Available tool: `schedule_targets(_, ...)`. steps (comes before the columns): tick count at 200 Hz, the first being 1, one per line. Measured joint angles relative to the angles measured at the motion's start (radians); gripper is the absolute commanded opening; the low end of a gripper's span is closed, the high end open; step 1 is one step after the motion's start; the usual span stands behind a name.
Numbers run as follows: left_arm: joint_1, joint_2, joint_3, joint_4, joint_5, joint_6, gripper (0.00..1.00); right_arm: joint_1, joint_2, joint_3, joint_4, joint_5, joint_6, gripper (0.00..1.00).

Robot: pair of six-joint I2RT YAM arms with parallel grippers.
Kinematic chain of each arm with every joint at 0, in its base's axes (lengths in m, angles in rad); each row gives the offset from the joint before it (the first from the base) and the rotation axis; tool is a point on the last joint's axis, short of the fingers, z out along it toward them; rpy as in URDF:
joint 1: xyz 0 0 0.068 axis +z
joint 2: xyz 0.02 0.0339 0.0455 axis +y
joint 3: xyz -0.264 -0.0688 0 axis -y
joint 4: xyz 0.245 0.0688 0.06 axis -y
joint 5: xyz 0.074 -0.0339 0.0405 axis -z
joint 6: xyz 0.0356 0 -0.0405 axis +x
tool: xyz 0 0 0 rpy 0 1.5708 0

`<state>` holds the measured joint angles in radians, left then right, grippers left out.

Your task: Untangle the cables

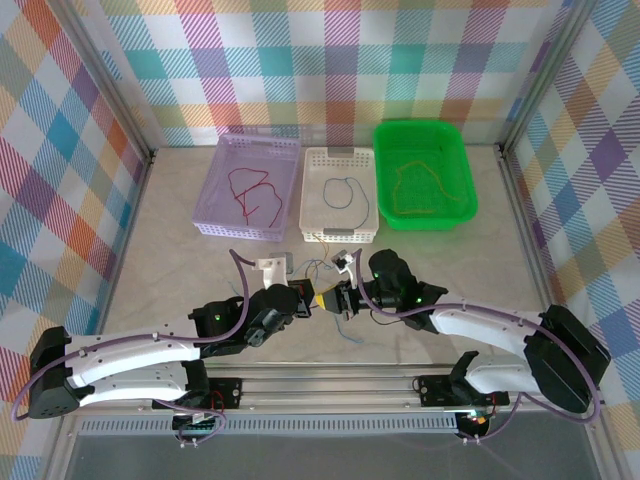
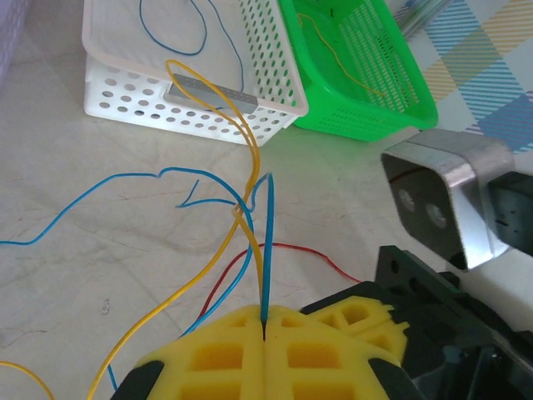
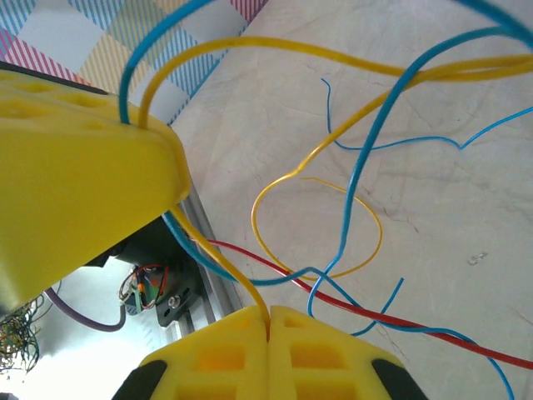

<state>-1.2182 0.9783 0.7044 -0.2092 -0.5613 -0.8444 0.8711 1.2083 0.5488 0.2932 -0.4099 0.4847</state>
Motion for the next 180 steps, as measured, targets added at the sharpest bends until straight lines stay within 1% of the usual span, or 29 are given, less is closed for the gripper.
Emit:
schedule_targets(30,-0.001,-0.040,0.000,-0.024,-0.009,-0.001,0.22,0.000,-0.102,0.000,-0.065,0.045,-0.023,0.00)
schedule_targets(53,-0.002,-0.085,0.000,-0.042,-0.025,0.000,0.30,0.000,-0.188,0.003,-0.141,0.086,-0.049,0.00)
schedule_targets(77,-0.002,-0.121,-0.010,-0.066,-0.034,-0.006,0.37,0.000,-0.232,0.031,-0.224,0.116,-0.072,0.00)
schedule_targets(97,-0.002,-0.136,-0.030,-0.078,-0.034,-0.009,0.41,0.000,-0.250,0.072,-0.292,0.134,-0.090,0.00)
schedule_targets(140,-0.002,-0.136,-0.071,-0.081,-0.018,-0.023,0.43,-0.007,-0.291,0.209,-0.426,0.171,-0.138,0.00)
schedule_targets(180,-0.002,-0.136,-0.131,-0.022,0.022,-0.026,0.47,-0.014,-0.315,0.339,-0.500,0.182,-0.177,0.00)
